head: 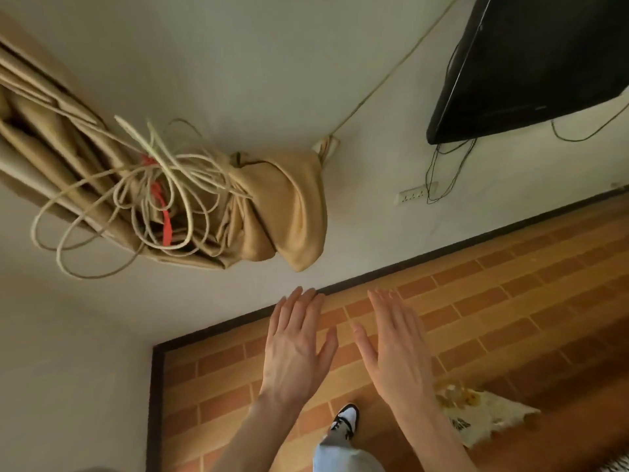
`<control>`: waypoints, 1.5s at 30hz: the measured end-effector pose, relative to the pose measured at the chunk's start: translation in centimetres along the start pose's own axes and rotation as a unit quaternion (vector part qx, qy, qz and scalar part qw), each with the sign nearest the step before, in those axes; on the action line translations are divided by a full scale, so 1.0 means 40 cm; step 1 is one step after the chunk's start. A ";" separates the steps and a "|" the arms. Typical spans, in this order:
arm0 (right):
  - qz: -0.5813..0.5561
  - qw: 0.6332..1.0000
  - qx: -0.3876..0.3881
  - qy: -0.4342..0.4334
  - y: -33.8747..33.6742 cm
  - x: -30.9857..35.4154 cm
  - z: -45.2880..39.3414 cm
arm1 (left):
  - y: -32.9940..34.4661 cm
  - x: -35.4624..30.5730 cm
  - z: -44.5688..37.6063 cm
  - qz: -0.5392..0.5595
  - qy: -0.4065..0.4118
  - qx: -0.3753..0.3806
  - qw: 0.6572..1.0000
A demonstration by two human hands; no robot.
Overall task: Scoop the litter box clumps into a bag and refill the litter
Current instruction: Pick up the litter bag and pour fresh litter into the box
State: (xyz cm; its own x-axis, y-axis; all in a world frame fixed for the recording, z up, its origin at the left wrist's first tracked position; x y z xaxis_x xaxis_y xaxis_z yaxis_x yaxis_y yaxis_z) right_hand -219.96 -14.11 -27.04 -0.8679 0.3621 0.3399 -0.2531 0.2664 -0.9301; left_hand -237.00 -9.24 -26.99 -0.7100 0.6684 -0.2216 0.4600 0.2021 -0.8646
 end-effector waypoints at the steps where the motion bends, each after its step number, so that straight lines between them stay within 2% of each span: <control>1: -0.005 1.000 -0.002 0.015 0.004 -0.011 -0.036 | 0.023 0.008 -0.041 0.002 0.010 0.012 1.000; 10: -0.020 0.989 -0.020 0.146 0.024 -0.117 -0.291 | 0.200 0.017 -0.359 0.010 0.096 0.052 0.994; 17: 0.016 0.972 -0.060 0.229 -0.015 -0.230 -0.394 | 0.321 -0.053 -0.553 0.112 0.144 0.019 0.983; 22: 0.029 0.942 -0.087 0.322 -0.041 -0.326 -0.408 | 0.421 -0.152 -0.665 0.205 0.212 0.040 0.955; 27: 0.045 0.892 -0.111 0.436 -0.048 -0.432 -0.416 | 0.541 -0.266 -0.778 0.260 0.325 0.104 0.903; 31: 0.044 0.844 -0.139 0.515 -0.047 -0.488 -0.434 | 0.634 -0.334 -0.872 0.283 0.409 0.183 0.848; 34: 0.049 0.805 -0.153 0.572 -0.042 -0.509 -0.453 | 0.699 -0.378 -0.938 0.288 0.447 0.229 0.815; 40: 0.038 0.719 -0.226 0.656 -0.029 -0.538 -0.465 | 0.788 -0.475 -1.001 0.334 0.540 0.254 0.730; 45: 0.031 0.638 -0.272 0.720 -0.014 -0.558 -0.417 | 0.841 -0.554 -0.961 0.335 0.614 0.289 0.654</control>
State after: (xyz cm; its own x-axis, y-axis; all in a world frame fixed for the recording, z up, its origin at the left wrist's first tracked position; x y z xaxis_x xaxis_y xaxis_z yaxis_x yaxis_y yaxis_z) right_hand -193.33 -7.43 -31.79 0.5224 0.7278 0.4443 0.2876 0.3401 -0.8953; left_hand -185.29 10.25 -33.84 0.6734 0.6116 -0.4153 -0.0807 -0.4976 -0.8636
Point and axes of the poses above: each hand's wrist, its own z-axis away from the middle knuckle, its own y-axis out of the palm, x = y × z, the point moved 2 cm from there along -z, towards the middle knuckle, and after that the axes turned 12 degrees about y, right-handed, at the moved point
